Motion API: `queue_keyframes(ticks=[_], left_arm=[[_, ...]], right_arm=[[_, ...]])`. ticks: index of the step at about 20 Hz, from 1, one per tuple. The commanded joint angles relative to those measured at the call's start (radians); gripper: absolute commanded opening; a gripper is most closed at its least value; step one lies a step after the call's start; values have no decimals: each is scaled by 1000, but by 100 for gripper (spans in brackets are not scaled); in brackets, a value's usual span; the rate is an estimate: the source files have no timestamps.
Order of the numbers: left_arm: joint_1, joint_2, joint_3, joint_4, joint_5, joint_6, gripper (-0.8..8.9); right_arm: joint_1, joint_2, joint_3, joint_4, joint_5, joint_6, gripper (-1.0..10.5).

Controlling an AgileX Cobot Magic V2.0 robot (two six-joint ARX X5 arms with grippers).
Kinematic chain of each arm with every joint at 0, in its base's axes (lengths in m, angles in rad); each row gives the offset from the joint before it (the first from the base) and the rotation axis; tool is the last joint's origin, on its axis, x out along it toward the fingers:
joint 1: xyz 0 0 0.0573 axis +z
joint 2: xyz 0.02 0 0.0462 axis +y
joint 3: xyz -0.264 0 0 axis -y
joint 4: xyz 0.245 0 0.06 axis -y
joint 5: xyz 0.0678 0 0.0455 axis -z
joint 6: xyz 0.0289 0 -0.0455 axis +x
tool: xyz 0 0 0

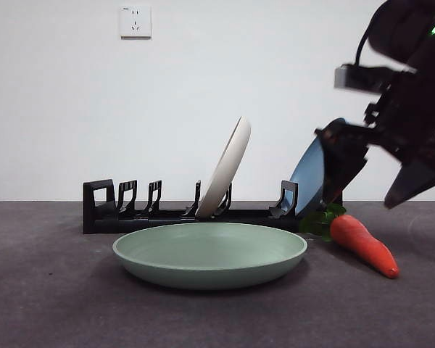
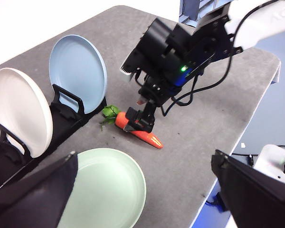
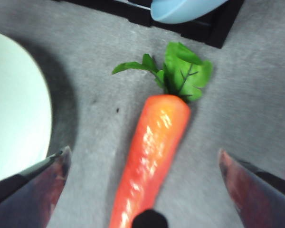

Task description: Take the green plate from the plate rack,put the plate on the table,take the carrot from the table,put the carrot in the plate

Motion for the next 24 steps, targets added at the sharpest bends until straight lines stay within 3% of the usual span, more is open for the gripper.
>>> queue_keyframes(ticks=[1,4,8,10,13,14,19,24], left_arm=[[-3,-1,-4,-13,2,-18,475],[-3,-1,-4,-17,2,-39,474],[-3,-1,-4,-27,1,-39,472],[-3,-1,-4,-34,1,-39,472],[-3,-1,-4,-37,0,-39,472],[-3,-1,-4,-37,-1,-39,472],[-3,-1,-4,-37,-6,-38,472],[-2,-1,-4,-46,-8,-36,472]], right_arm=[[9,51,2,40,7,32,557],[21,106,2,86,56,55,527],[23,146,2,123,56,86,523],[23,163,2,130,55,100,414],[23,183,2,130,56,105,400],[23,184,2,131,56,121,368],[31,183,2,133,50,122,-20],[105,59,2,79,51,122,-12]])
